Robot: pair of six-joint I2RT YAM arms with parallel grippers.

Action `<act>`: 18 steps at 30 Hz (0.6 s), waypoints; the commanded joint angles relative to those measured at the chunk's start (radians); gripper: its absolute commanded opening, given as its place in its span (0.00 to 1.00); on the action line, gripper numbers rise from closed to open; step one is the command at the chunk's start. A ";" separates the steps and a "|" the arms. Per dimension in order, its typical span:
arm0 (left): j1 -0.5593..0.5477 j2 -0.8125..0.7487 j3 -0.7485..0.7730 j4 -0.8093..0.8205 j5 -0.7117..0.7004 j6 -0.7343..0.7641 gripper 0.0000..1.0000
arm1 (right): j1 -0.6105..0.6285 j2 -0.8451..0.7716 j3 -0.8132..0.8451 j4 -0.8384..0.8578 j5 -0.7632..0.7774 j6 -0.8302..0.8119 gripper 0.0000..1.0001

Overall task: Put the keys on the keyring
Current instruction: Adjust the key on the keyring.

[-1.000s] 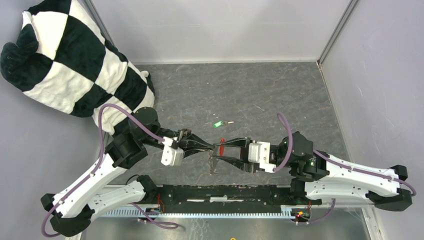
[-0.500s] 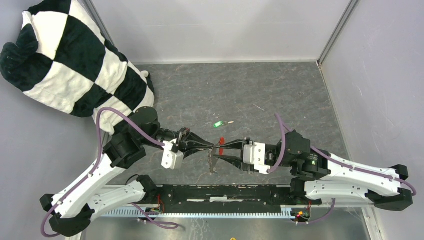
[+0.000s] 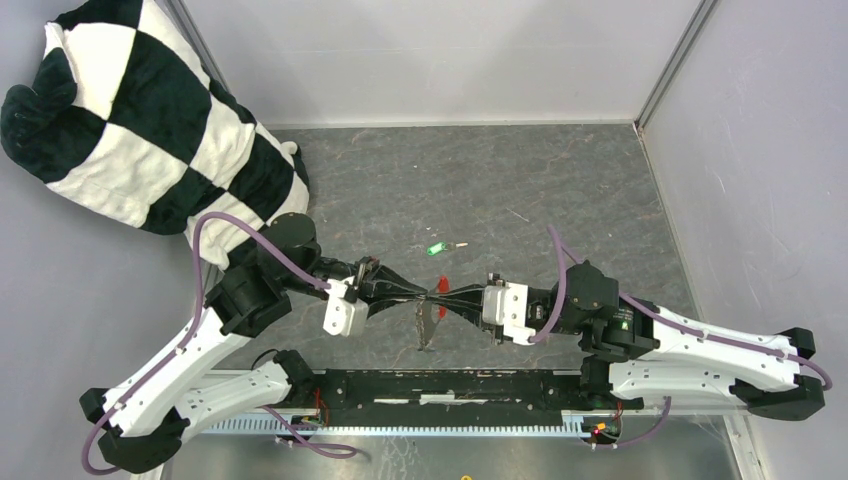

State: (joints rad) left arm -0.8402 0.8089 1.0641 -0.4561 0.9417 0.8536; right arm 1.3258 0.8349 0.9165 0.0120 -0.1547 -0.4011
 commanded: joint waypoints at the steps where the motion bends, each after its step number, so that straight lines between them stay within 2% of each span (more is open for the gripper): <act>1: -0.005 -0.005 0.017 0.020 -0.002 -0.062 0.19 | 0.000 0.003 0.063 -0.032 0.057 0.036 0.01; 4: -0.005 -0.003 0.029 -0.024 -0.038 -0.069 0.32 | 0.000 0.029 0.121 -0.152 0.074 0.050 0.01; 9: -0.005 0.014 0.054 -0.094 -0.064 -0.105 0.36 | -0.001 0.101 0.230 -0.327 0.083 0.063 0.01; 12: -0.005 0.027 0.057 -0.102 -0.046 -0.135 0.32 | 0.000 0.152 0.300 -0.386 0.073 0.065 0.01; 18: -0.005 0.048 0.089 -0.175 -0.040 -0.121 0.16 | -0.001 0.229 0.416 -0.490 0.081 0.073 0.01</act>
State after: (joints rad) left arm -0.8391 0.8429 1.0958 -0.5728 0.8879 0.7616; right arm 1.3266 1.0393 1.2388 -0.4469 -0.0929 -0.3424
